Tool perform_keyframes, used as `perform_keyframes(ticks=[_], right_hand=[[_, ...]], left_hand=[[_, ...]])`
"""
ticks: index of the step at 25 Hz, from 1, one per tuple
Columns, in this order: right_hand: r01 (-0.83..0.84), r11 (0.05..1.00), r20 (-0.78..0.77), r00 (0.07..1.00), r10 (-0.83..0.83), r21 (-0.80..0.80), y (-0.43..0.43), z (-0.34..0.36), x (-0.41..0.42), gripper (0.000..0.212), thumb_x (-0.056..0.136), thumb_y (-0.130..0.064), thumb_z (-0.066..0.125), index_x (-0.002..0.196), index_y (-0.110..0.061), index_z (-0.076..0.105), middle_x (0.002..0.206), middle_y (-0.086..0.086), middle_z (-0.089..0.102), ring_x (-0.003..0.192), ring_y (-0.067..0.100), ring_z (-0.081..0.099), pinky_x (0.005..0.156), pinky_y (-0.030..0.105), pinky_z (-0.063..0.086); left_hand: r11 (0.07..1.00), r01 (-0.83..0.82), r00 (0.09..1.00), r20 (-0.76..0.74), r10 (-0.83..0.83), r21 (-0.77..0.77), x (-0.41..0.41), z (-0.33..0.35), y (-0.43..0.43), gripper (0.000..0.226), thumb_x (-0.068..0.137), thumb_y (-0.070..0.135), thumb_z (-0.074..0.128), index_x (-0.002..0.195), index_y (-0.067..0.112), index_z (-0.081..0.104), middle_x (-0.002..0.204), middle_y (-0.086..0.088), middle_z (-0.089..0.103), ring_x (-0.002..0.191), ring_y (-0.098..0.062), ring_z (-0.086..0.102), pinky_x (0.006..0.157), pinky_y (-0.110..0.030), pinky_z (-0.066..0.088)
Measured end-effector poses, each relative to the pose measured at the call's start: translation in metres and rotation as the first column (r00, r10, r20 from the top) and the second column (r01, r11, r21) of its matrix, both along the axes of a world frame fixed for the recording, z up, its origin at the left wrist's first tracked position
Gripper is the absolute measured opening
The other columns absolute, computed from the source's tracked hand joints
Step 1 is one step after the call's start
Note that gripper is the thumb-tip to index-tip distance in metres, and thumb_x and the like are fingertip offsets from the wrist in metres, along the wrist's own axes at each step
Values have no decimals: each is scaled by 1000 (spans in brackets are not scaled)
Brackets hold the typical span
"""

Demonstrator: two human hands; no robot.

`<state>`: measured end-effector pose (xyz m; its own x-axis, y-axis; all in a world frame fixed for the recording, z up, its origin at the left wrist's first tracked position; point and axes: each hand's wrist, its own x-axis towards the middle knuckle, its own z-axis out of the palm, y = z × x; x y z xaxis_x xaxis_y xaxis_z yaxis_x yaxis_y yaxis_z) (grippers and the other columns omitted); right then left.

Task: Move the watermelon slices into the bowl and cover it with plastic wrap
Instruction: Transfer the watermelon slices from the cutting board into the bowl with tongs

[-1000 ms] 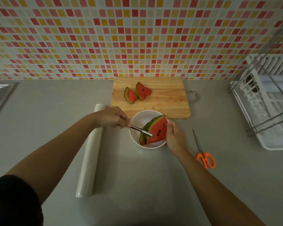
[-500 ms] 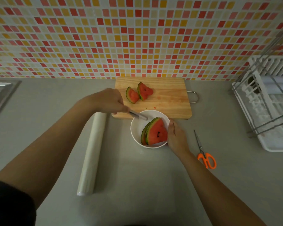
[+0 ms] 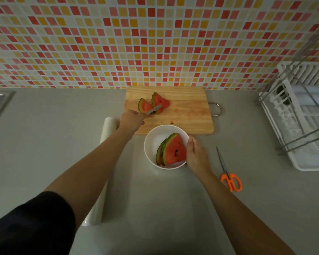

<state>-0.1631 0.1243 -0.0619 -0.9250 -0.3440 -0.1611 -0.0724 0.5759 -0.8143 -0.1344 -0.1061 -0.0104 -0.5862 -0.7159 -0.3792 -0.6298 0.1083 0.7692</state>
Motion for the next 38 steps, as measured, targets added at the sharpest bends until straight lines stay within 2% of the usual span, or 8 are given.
perform_keyframes(ticks=[5,12,18,22,29,33,36,38], right_hand=[[-1,1000,14,1000,1,1,-1,0,-1,36,99,-30,26,115,-21,57,87,-1,57,79,18,52,70,30,37],[67,997,52,997,-65,-42,-1,-1,2,34,97,-36,26,105,-28,59,73,-13,55,70,10,50,69,30,34],[79,996,49,996,-77,-47,-3,-4,2,41,98,-36,24,113,-21,58,105,9,65,97,28,58,80,33,42],[58,997,35,998,-56,-55,-2,-3,1,41,96,-36,22,111,-23,58,98,4,63,90,23,58,76,29,39],[29,998,40,999,-27,-64,0,-2,0,39,98,-31,24,113,-23,59,97,0,59,89,19,54,77,29,38],[43,996,29,999,-41,-77,0,-2,1,38,97,-32,24,110,-24,59,95,-4,58,87,17,54,77,29,38],[54,996,7,999,-54,-66,0,-2,2,37,98,-31,25,108,-23,59,92,-4,57,85,16,52,75,28,37],[59,997,6,998,-58,-47,-1,-3,1,37,98,-31,25,111,-22,59,92,-4,57,85,16,51,76,28,36]], left_hand=[[997,-55,989,-137,62,53,4,1,-4,11,82,20,68,79,10,73,61,2,60,52,-12,45,54,-25,39],[948,282,929,-289,-231,148,92,26,-7,16,76,26,71,65,16,76,48,9,50,44,-6,38,41,-15,30],[916,400,915,-80,-395,43,112,22,21,19,84,20,70,66,19,74,46,12,54,42,-1,43,44,-11,33],[837,544,838,79,-540,-57,103,32,30,27,85,31,67,73,8,76,50,9,57,43,0,47,47,-13,35],[729,676,717,329,-615,-108,90,76,20,43,82,47,64,50,18,64,41,11,55,43,2,50,49,-17,33],[804,565,811,303,-501,-184,85,84,-10,36,83,43,63,54,21,64,53,8,59,55,-7,53,52,-24,35],[897,266,959,187,-211,-353,69,54,-13,42,89,39,58,60,9,63,54,1,52,52,-11,47,48,-25,33],[933,75,992,122,-34,-353,57,28,-12,45,91,34,55,58,4,59,53,-3,48,51,-17,45,46,-25,31]])
